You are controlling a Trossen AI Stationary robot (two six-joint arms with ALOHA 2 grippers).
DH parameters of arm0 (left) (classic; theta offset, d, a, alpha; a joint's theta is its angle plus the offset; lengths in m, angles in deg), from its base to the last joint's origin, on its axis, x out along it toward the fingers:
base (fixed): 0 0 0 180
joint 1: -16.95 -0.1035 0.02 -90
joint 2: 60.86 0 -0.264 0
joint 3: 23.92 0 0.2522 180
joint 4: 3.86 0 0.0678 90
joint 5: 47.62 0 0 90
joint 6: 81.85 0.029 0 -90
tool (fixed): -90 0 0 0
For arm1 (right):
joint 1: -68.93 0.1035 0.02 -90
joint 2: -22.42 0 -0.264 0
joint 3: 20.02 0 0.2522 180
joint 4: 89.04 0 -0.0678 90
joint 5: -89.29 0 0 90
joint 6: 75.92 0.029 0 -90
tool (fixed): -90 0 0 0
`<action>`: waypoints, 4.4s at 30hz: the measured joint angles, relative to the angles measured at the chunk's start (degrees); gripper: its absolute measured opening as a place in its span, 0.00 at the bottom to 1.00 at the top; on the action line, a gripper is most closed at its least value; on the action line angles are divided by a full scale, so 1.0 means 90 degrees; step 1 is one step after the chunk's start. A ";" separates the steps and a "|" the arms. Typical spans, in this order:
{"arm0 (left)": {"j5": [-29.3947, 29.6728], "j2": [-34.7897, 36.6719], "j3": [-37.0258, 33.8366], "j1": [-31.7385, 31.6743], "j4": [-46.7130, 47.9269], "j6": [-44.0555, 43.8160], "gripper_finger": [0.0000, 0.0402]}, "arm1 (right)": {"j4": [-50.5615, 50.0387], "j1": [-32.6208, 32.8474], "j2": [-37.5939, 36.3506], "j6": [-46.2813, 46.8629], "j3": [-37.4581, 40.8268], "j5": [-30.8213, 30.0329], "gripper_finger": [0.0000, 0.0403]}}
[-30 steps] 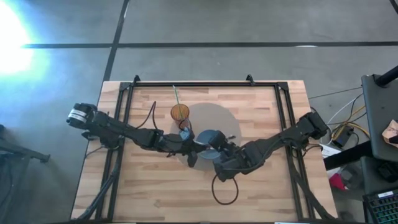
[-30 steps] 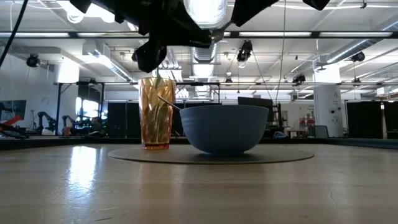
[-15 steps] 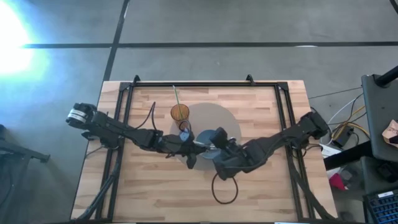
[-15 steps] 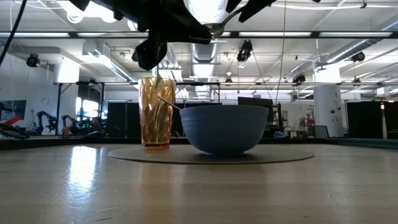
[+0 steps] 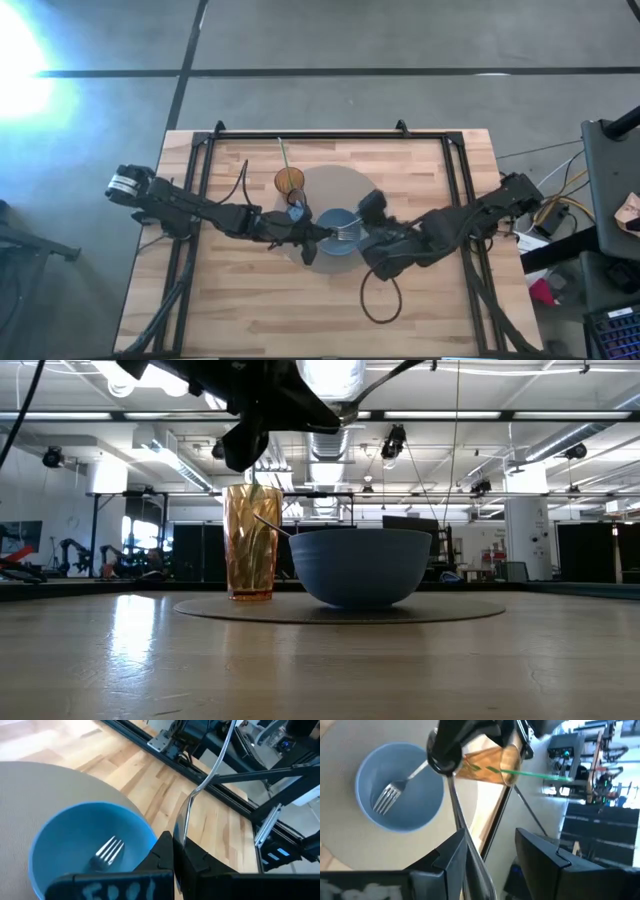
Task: Pick & Place Utensil
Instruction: Put the spoon into the bowl
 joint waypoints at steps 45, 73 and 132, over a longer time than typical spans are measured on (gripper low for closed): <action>-0.0430 0.0275 -0.0078 -0.0155 -0.0364 0.0989 0.00 | 0.1154 0.0382 -0.2838 0.4893 0.3301 0.1338 0.39; -0.0410 0.0277 -0.0921 -0.0188 -0.2597 0.1273 0.00 | 0.6415 0.0453 -0.3044 0.2822 0.5142 0.0138 0.36; -0.0392 0.0208 -0.0928 -0.0225 -0.2921 0.2000 0.02 | 0.9141 0.0149 -0.3071 0.1910 0.5139 0.0104 0.03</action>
